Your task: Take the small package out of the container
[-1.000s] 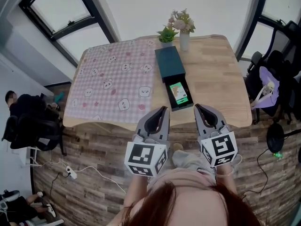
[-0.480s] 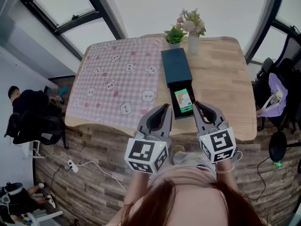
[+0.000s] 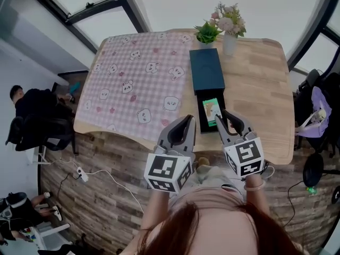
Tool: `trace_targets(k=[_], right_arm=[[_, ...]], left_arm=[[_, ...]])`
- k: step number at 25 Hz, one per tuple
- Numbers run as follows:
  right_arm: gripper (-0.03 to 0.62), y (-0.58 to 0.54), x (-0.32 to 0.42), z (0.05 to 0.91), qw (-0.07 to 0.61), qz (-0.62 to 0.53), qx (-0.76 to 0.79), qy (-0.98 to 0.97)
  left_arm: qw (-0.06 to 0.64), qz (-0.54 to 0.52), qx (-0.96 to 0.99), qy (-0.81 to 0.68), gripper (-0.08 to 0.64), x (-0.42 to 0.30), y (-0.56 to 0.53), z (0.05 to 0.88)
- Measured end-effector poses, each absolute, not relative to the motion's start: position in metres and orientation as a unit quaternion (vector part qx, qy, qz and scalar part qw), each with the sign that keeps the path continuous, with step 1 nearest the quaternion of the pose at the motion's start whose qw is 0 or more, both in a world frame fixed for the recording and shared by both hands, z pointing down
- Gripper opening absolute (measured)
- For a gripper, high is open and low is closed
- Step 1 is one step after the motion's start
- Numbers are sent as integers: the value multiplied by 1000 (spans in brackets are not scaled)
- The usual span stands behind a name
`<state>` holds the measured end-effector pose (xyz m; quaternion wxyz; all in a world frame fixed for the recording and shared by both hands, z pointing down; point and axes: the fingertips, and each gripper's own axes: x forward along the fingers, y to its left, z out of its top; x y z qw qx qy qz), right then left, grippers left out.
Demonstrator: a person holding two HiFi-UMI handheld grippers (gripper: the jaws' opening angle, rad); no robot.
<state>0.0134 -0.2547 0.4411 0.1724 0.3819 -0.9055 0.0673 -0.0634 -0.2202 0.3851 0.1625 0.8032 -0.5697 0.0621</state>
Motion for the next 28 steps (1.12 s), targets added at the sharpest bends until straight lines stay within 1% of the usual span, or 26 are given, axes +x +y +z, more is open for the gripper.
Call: trace_targets(k=[11, 23, 28], right_arm=[[164, -281, 2, 500, 225, 110, 399, -882], [197, -305, -8, 558, 273, 152, 421, -852], [224, -313, -7, 580, 296, 168, 429, -837]], left_arm=[[177, 70, 819, -541, 17, -79, -252, 400], [188, 91, 839, -502, 17, -92, -291, 414], [196, 101, 847, -484, 17, -93, -304, 423]])
